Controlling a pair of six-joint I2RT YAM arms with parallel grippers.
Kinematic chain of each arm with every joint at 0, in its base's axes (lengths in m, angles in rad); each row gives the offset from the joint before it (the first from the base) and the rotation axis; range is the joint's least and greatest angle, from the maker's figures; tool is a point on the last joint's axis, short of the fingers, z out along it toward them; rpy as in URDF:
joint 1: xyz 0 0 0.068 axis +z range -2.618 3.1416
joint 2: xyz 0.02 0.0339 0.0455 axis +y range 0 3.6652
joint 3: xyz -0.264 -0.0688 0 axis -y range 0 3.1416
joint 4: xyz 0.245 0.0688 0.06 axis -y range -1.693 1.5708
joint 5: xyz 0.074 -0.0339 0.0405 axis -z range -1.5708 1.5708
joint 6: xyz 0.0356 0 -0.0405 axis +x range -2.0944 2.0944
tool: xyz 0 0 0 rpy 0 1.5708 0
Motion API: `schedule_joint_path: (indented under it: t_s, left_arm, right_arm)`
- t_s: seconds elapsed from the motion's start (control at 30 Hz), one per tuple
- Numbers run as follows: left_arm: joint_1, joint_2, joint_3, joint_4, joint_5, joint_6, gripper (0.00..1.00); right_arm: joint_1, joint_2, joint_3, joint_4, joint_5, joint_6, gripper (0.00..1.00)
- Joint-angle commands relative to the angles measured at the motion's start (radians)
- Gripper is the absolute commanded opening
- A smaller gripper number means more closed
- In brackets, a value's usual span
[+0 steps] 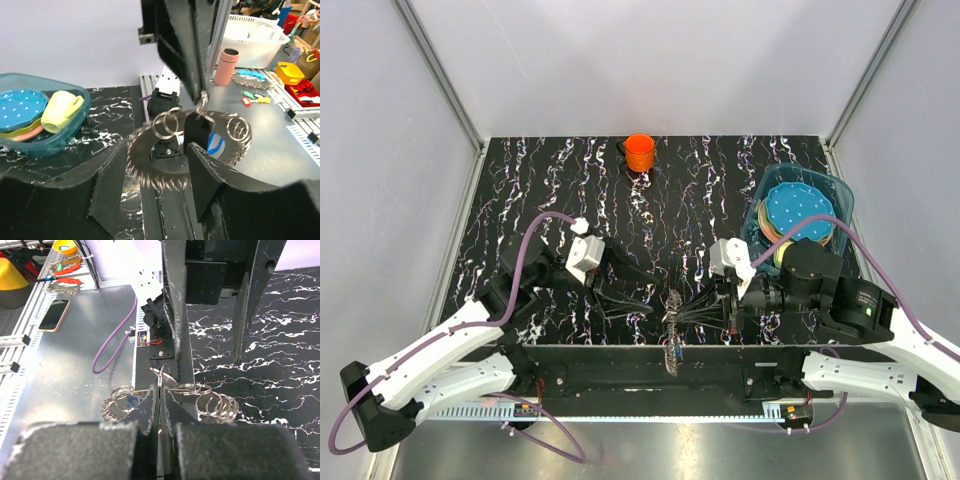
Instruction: Remove the keys from the keyring
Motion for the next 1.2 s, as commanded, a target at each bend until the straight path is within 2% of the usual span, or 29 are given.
schedule_joint_path:
  t_s: [0.0,0.2,0.5,0.6,0.7,0.97,1.17]
  left_arm:
    - [-0.028,-0.003,-0.002,0.153,0.025,-0.057,0.55]
    - [-0.077,0.005,0.007,0.151,0.007,-0.06,0.55]
    - [-0.123,0.003,0.035,0.041,-0.056,0.02,0.52]
    - [-0.127,0.0,0.03,0.041,-0.069,0.025,0.48]
    - [-0.13,0.002,0.035,0.032,-0.075,0.032,0.4]
    - [-0.133,-0.003,0.033,-0.019,-0.124,0.063,0.4]
    - [-0.14,0.018,0.045,-0.023,-0.142,0.065,0.34]
  right_arm:
    - [0.001,0.01,0.009,0.093,-0.024,-0.03,0.0]
    - [0.001,0.019,-0.002,0.105,0.032,-0.012,0.0]
    - [0.001,0.008,-0.033,0.146,0.046,-0.006,0.0]
    - [0.001,0.008,-0.036,0.15,0.054,-0.001,0.0]
    - [-0.001,0.002,-0.037,0.151,0.081,0.005,0.0]
    - [0.001,-0.038,-0.062,0.174,0.14,0.013,0.0]
    - [0.001,-0.039,-0.067,0.179,0.137,0.013,0.0]
